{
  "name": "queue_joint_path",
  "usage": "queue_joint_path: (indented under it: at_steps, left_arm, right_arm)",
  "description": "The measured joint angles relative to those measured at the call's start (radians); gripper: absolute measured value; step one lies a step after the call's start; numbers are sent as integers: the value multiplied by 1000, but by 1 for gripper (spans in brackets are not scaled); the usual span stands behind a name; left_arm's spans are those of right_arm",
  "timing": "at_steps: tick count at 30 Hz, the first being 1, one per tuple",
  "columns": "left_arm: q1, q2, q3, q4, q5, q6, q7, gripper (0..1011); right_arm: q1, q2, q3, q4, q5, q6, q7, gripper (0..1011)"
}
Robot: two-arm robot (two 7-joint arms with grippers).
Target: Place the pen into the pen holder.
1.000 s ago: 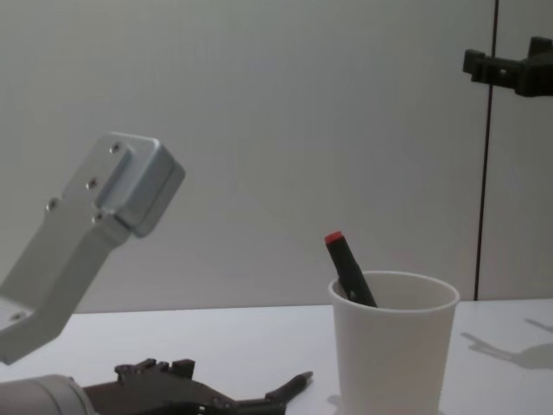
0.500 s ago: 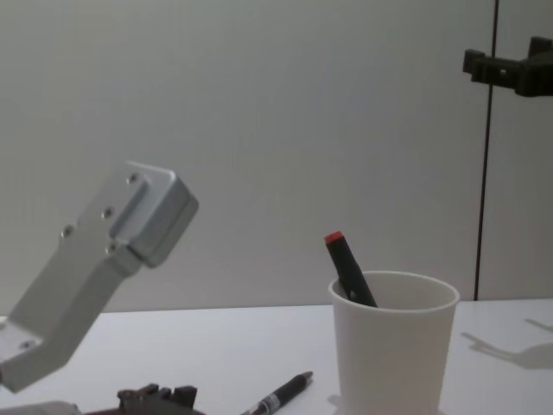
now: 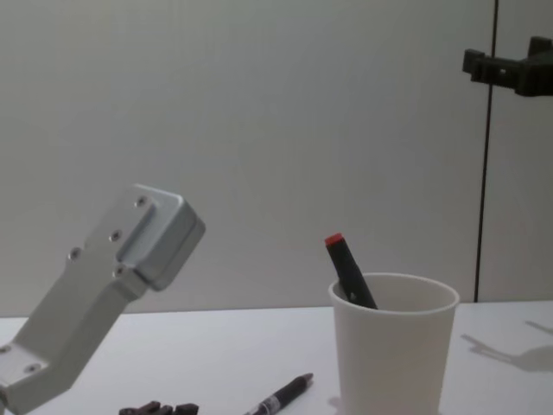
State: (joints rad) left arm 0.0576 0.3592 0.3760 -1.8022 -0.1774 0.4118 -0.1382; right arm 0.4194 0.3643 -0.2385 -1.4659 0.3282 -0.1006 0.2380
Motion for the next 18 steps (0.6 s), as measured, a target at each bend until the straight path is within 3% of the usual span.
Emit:
queue_joint_path:
  at_steps: [7, 12, 18]
  left_arm:
    - [2, -3, 2, 2, 3, -2, 0, 968]
    - [3, -4, 4, 4, 4, -2, -2, 841]
    - [4, -5, 5, 5, 5, -3, -2, 759]
  right_arm:
    - [0, 0, 0, 0, 0, 0, 0, 1001]
    - [0, 0, 0, 0, 0, 0, 0, 1001]
    - [0, 0, 0, 0, 0, 0, 0, 1001]
